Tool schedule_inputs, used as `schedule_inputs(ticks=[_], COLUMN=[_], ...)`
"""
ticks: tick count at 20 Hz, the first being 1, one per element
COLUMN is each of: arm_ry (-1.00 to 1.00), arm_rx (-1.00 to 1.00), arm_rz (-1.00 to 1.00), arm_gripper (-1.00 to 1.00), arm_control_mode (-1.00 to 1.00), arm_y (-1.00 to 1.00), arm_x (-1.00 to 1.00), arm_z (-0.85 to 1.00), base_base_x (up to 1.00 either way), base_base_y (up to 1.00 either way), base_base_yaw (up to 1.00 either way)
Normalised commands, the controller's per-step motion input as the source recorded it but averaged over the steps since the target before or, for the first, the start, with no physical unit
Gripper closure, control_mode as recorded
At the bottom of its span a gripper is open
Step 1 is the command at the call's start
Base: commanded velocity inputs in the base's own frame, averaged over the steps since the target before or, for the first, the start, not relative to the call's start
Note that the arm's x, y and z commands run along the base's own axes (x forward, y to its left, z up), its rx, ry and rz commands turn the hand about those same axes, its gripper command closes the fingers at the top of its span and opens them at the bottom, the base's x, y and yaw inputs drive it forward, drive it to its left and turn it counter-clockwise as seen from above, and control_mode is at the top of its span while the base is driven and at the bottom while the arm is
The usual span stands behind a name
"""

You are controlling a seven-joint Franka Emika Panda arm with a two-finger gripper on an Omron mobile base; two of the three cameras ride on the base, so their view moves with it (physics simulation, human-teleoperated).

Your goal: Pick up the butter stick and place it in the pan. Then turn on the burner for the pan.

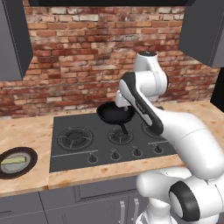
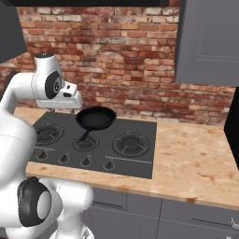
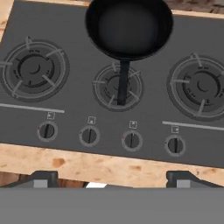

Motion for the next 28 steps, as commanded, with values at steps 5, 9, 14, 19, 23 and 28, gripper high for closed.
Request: schedule_inputs(ticks=[5, 9, 14, 19, 23, 28], arm_ry=[0.0, 0.0, 0.01, 0.0, 0.01, 0.01], arm_rx=[0.0, 0.0, 0.0, 0.0, 0.0, 0.0], arm_rz=[0.03, 0.05, 0.11, 0.12, 0.11, 0.1], arm_gripper=[-1.0, -1.0, -1.0, -1.0, -1.0, -1.0], arm_control_mode=[-1.0, -1.0, -1.0, -1.0, -1.0, -1.0], arm_y=[0.31, 0.38, 0.38, 0.32, 0.37, 0.39], arm_x=[0.0, 0.0, 0.0, -0.04, -0.02, 0.0], arm_z=[-0.08, -0.05, -0.1, -0.15, -0.17, -0.1], base_base_x=[0.0, 0.0, 0.0, 0.0, 0.0, 0.0], base_base_y=[0.0, 0.0, 0.0, 0.0, 0.0, 0.0], base_base_yaw=[0.0, 0.0, 0.0, 0.0, 0.0, 0.0])
